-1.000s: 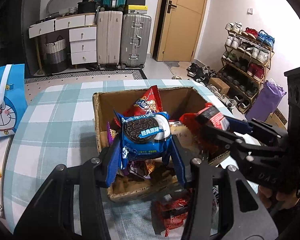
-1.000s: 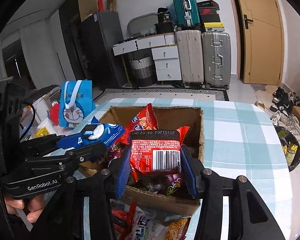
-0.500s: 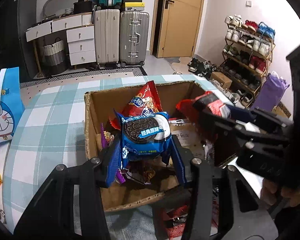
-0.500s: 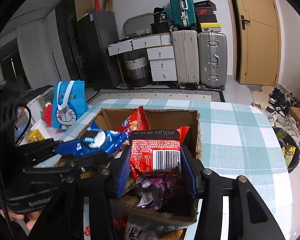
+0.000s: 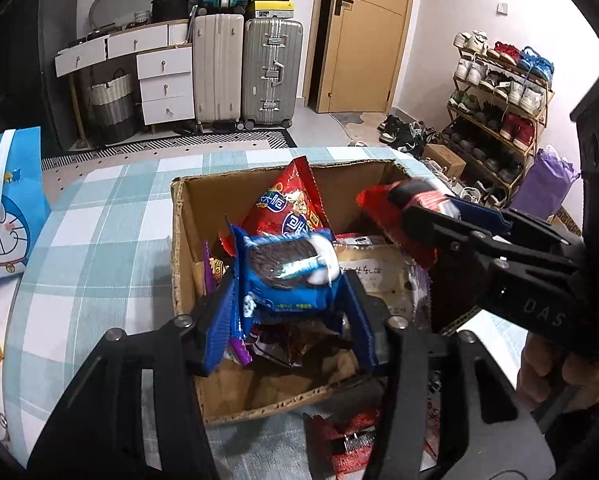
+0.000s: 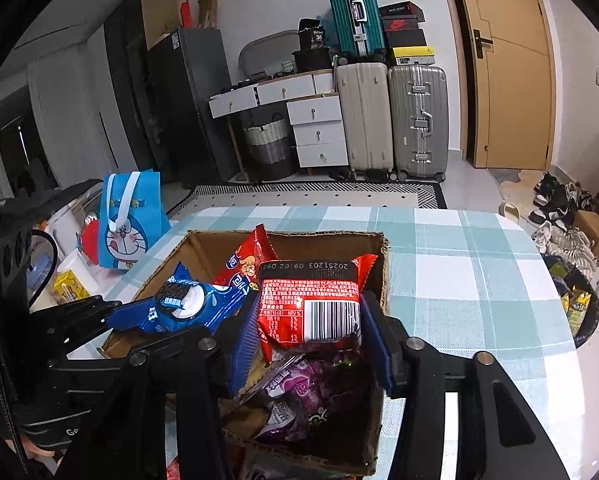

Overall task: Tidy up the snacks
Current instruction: 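Open both grippers to drop the packs into the box, then move both tools back toward the remaining snacks on the table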

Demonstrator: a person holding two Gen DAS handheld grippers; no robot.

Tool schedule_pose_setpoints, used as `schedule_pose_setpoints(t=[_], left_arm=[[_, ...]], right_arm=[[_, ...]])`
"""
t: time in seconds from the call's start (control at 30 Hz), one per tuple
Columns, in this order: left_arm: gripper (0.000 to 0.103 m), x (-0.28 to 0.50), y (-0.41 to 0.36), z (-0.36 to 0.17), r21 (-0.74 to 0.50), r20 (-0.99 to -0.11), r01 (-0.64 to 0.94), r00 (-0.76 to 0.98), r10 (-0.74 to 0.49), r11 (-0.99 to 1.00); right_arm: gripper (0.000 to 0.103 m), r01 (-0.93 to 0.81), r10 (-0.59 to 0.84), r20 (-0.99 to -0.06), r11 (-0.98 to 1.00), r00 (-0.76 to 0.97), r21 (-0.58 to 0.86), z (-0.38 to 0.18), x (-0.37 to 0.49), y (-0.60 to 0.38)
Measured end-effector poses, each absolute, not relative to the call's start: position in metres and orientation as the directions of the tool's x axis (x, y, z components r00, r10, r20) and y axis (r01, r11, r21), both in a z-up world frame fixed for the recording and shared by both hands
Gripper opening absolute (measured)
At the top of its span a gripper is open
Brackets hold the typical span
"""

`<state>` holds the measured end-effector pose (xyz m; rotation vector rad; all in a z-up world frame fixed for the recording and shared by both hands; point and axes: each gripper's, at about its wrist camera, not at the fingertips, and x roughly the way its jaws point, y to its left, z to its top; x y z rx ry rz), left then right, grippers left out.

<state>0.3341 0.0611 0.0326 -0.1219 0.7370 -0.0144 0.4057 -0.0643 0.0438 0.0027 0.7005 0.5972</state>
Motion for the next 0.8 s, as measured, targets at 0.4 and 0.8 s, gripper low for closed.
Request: schedule_pose_setpoints(t=[0.4, 0.8], left_arm=[[0.09, 0.284, 0.064, 0.061, -0.118, -0.632, -0.056, 0.775, -0.032, 0.991], [0.102, 0.224, 0.064, 0.059, -0.112, -0.633, -0.088, 0.774, -0.003, 0.99]], right_arm=[[0.101, -0.49, 0.506, -0.575, 0.849, 0.643, 0.199, 0.063, 0.369, -0.096], [0.102, -0.436, 0.453, -0.642, 0.878, 0.618, 0.199, 0.049, 0.317, -0.13]])
